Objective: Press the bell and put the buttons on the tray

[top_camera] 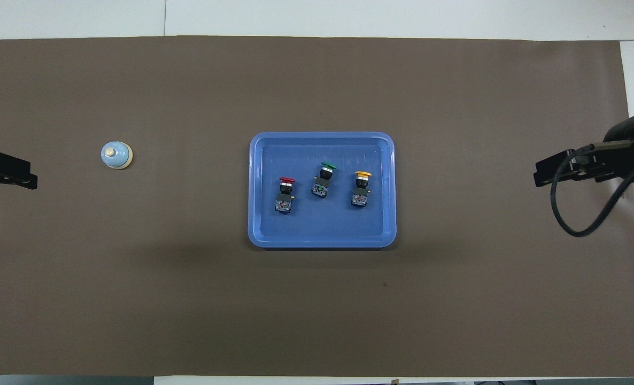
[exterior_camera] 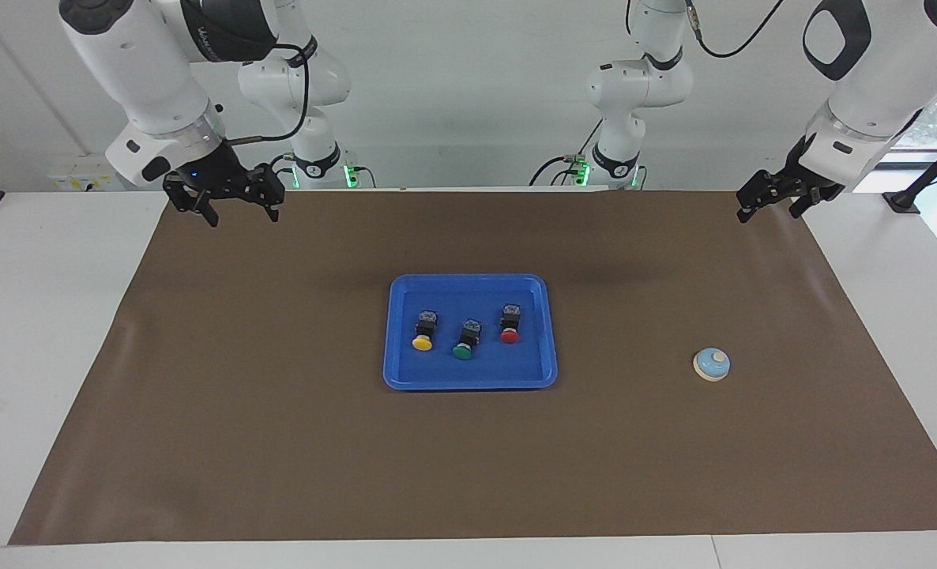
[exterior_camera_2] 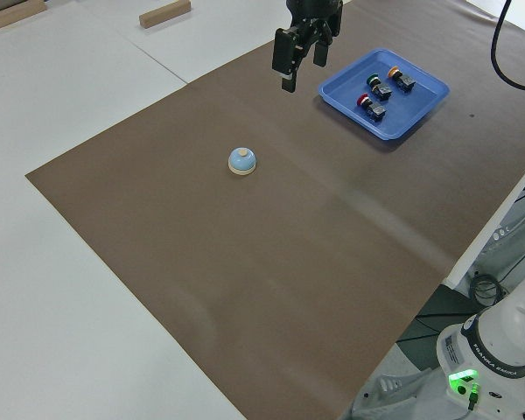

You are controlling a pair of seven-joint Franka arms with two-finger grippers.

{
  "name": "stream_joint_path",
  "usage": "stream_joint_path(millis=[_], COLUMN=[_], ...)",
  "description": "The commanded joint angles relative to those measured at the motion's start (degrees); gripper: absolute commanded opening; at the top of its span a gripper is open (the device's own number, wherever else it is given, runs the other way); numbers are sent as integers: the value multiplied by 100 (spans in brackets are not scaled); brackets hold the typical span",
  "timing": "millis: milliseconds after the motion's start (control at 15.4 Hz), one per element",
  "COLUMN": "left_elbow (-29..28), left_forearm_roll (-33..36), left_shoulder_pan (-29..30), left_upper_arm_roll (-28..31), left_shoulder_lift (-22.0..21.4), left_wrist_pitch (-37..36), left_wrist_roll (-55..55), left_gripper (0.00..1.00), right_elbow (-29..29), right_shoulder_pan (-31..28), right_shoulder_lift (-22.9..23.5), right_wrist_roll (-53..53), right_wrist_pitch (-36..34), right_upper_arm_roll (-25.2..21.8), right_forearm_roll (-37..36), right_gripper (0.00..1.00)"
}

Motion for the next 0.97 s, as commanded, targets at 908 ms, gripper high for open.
stream_joint_path(millis=[908], left_elbow=[-82], left_forearm_roll=[85], left_shoulder_pan=[-2], left_upper_arm_roll=[6], left_shoulder_lift=[-114], left_wrist_pitch=[-24], left_wrist_roll=[17], left_gripper=[100], right_elbow=[-97], right_shoulder_pan=[-261], right_shoulder_lift=[-236], right_wrist_roll=[-339], right_wrist_pitch=[-78], right_upper_arm_roll=[70], right_forearm_roll=[-293], right_gripper=[100])
